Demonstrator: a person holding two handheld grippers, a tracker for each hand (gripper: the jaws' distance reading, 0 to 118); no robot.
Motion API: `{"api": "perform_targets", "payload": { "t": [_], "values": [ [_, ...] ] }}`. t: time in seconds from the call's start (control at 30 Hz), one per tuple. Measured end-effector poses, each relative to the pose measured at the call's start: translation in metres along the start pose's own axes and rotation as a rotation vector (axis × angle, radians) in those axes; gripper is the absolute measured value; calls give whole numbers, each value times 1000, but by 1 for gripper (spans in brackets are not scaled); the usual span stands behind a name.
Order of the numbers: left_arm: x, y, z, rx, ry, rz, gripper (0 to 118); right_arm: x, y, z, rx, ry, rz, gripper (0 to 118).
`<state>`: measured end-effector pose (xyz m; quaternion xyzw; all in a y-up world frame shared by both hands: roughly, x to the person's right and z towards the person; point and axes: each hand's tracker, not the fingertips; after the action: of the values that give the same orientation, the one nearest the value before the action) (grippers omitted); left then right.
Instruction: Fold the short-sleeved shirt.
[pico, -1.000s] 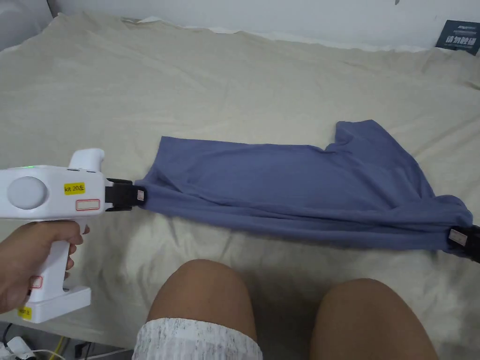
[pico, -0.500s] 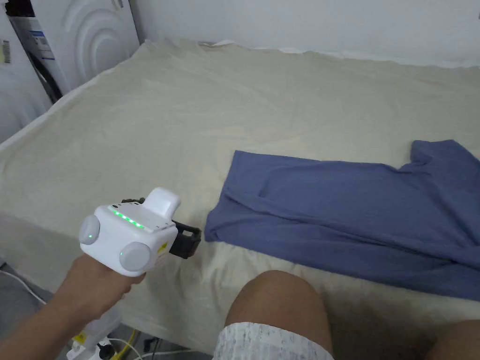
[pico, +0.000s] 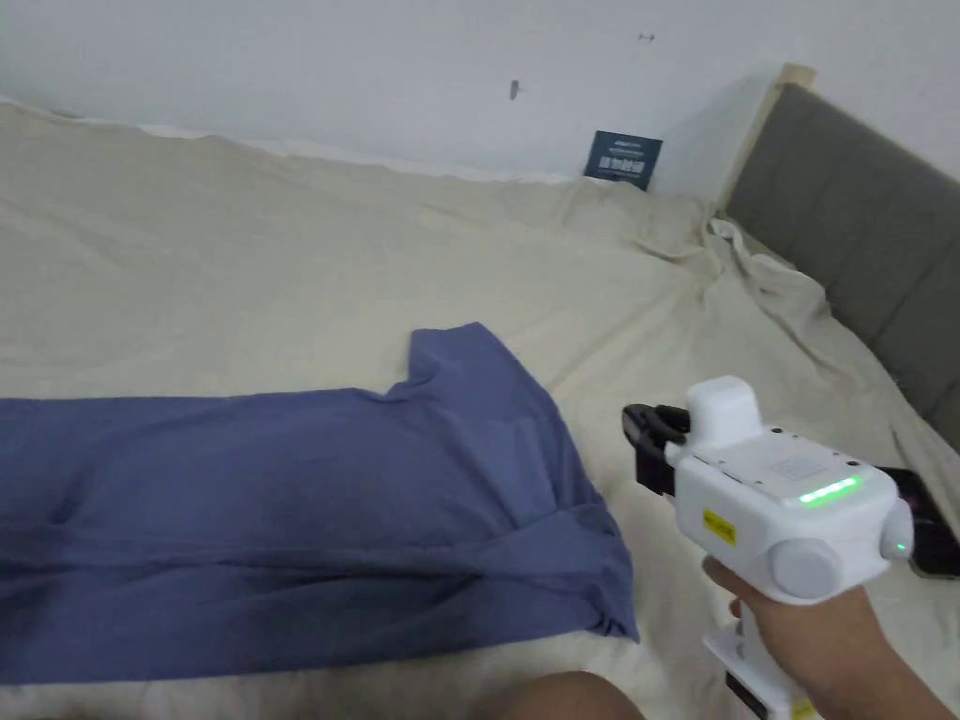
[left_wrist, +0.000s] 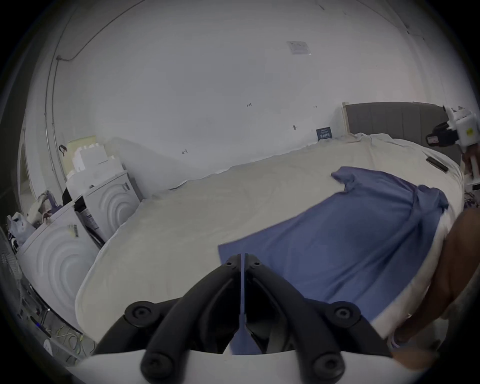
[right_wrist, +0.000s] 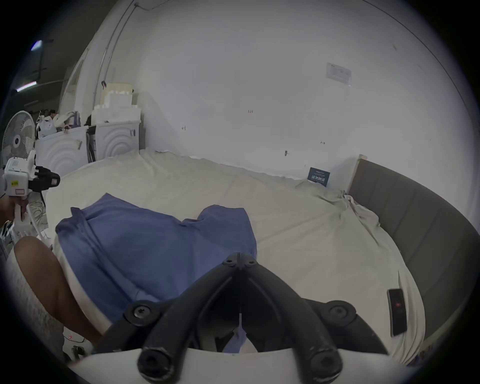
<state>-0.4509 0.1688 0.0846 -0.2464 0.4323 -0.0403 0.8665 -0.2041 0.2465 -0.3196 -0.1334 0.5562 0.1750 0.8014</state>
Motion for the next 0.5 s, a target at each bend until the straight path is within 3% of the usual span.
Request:
{"api": "perform_targets", "payload": {
  "t": [0.07, 0.1, 0.2, 0.23, 0.33, 0.37, 0.4, 0.47, 0.5],
  "values": [
    [4, 15, -23, -11, -40, 13, 0, -4, 17, -22, -9, 18, -9, 0],
    [5, 20, -35, -7, -43, 24, 0, 28, 0, -53, -31, 32, -26, 0],
    [11, 39, -64, -12, -64, 26, 0, 32, 16, -95, -48, 36, -19, 0],
    [12, 43, -75, -13, -68, 30, 0, 66, 4, -131, -74, 49, -17, 0],
    [13, 52, -105, -10, -73, 30, 0, 101, 12, -187, -121, 93, -50, 0],
    [13, 55, -113, -13, -77, 32, 0, 52, 29, -169, -149, 117, -81, 0],
    [13, 57, -121, -7, -85, 40, 0, 54, 35, -185, -183, 134, -120, 0],
    [13, 58, -138, -18, -120, 45, 0, 59, 40, -213, -181, 136, -109, 0],
    [16, 58, -145, -21, -106, 32, 0, 49, 29, -167, -224, 175, -120, 0]
  ]
}}
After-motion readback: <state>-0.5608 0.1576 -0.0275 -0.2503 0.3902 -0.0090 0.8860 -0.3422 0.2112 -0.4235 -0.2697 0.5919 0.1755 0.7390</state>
